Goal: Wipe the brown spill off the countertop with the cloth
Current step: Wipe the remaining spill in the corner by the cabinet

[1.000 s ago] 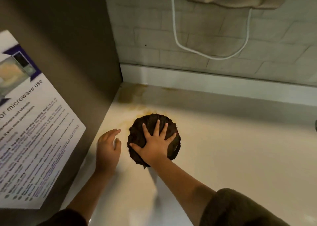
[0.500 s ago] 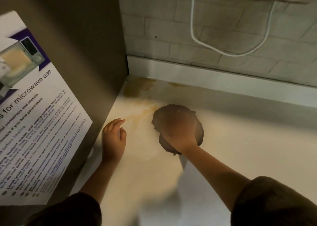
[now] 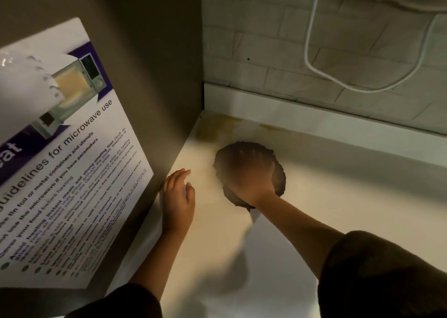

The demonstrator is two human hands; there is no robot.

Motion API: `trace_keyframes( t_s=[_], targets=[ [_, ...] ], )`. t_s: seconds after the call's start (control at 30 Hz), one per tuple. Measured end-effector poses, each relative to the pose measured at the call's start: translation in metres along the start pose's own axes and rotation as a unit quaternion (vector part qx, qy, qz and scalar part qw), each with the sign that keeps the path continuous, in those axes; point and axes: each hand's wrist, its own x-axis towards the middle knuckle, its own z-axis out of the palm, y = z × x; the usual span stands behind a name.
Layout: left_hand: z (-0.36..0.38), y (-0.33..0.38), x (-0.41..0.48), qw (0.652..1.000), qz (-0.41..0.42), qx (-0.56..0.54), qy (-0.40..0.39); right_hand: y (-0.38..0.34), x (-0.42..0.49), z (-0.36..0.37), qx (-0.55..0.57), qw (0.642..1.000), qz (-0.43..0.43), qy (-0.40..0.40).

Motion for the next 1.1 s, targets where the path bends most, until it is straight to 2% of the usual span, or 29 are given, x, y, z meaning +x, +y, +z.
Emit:
trace_keyframes(
  t_s=[0.37, 0.57, 0.83, 0.97, 1.1],
  targets=[
    [0.001, -0.002, 0.003, 1.000, -0.009, -0.013, 0.022, -0.053, 0.017, 0.010, -0.017, 0.998, -0.053, -0.020],
    [0.000, -0.003, 0.002, 0.999, -0.020, -0.015, 0.032, -0.042, 0.003, 0.007, -0.021, 0.995, -0.094, -0.033],
    [-0.001, -0.003, 0.000, 0.998, -0.044, -0.034, 0.036, 0.007, -0.071, 0.001, -0.031, 0.980, -0.184, -0.062],
    [-0.001, -0.004, 0.000, 0.997, -0.046, -0.056, 0.025, -0.002, -0.076, 0.004, -0.043, 0.970, -0.229, -0.070],
    [-0.003, -0.001, 0.002, 0.993, -0.069, -0.086, 0.035, -0.031, -0.059, 0.007, -0.033, 0.973, -0.218, -0.067]
  ],
)
